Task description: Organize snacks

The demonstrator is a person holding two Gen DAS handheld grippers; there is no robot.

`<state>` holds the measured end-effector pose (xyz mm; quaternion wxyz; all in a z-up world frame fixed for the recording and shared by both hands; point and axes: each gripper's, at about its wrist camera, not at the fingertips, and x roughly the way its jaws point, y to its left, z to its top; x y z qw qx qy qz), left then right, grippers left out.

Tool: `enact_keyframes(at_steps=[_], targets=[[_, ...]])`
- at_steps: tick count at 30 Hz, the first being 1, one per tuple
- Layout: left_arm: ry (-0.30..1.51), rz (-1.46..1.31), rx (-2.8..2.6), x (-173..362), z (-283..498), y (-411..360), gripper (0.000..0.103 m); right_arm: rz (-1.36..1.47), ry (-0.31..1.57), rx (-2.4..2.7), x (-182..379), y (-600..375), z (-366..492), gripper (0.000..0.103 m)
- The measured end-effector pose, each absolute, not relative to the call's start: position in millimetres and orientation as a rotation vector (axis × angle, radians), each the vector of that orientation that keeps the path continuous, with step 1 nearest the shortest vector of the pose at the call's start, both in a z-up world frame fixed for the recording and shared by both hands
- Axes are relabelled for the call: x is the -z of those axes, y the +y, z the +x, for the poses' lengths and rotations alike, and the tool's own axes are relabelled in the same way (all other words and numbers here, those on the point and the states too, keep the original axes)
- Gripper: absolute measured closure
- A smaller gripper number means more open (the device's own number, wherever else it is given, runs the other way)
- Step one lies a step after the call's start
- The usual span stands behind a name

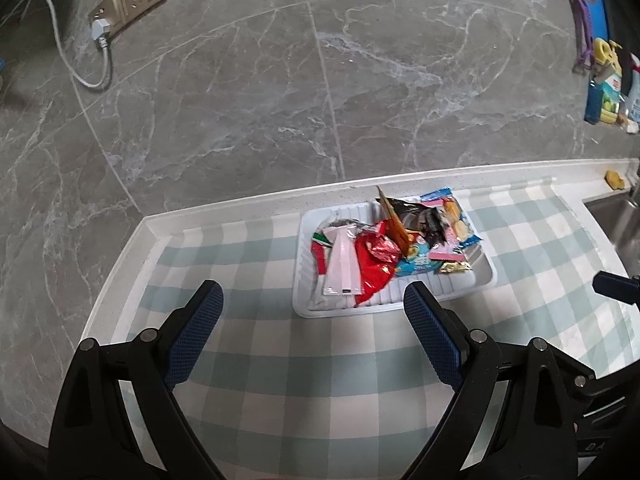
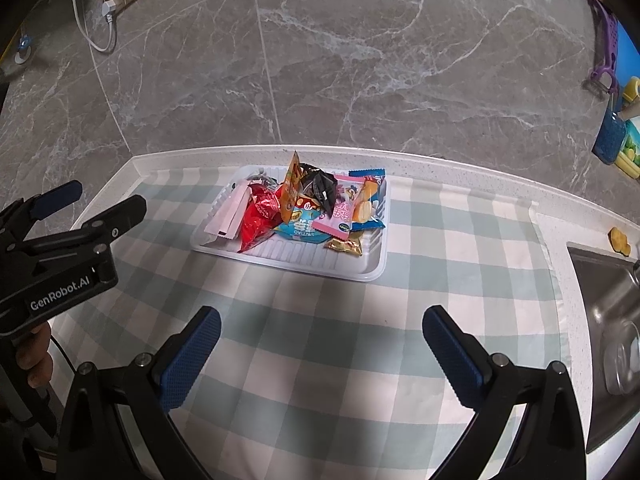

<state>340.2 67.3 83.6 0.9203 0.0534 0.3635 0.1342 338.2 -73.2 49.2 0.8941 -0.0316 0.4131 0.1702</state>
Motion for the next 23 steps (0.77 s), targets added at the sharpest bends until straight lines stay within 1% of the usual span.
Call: enact_keyframes(at_steps=[23], targets=[[0.767, 0.101, -0.219, -81, 340, 57, 0.011, -0.057, 0.856, -0.351, -48, -75, 339, 0.0]])
